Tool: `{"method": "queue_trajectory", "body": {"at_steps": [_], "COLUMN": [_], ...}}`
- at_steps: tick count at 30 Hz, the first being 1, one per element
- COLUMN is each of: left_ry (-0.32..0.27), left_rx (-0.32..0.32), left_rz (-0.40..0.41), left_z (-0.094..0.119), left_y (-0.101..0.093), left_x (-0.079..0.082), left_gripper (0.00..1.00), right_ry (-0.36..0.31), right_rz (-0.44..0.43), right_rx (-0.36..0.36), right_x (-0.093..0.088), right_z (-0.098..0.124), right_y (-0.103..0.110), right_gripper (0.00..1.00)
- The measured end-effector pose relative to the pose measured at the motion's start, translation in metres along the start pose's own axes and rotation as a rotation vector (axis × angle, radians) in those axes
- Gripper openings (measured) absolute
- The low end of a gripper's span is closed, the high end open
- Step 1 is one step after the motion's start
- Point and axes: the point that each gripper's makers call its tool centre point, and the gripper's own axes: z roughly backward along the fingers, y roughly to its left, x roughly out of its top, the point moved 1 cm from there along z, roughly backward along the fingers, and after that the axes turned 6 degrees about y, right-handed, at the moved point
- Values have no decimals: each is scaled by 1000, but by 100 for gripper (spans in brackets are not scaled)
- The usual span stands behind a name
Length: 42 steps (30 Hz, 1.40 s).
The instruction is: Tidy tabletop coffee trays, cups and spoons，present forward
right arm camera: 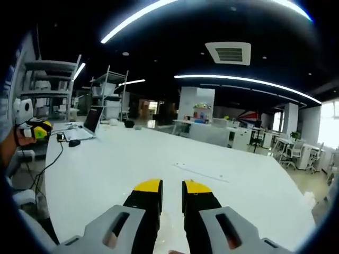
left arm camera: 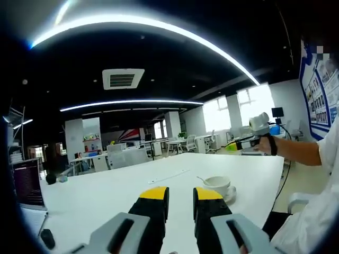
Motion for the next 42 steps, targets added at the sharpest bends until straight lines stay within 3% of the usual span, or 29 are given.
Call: {"method": "queue_trajectory", "body": {"at_steps": [3, 18, 28, 34, 38, 42], "left_ry": [-4, -19, 9, 4, -6, -8], "left_rx": [-3, -15, 38, 81, 116, 141], "left_rz": [3, 15, -21, -13, -9, 12], "left_z": [-2, -9, -8, -6, -4, -2], "left_y": [-1, -6, -3, -1, 5, 9], "left_x": [2, 6, -11, -27, -35, -46], "left_gripper": [20, 20, 20, 20, 20, 20], "right_ry": [-10, -15, -36, -79, -59, -53], "right_rz": [-41, -43, -105, -127, -152, -170], "right_rx": [1, -84, -119, -168, -209, -231], "right_x": [-4, -32, -58, -84, -117, -136], "right_z": [12, 79, 111, 128, 136, 145], "right_y": [-11, -54, -67, -78, -84, -89], "right_gripper": [15, 16, 17, 17, 17, 17]}}
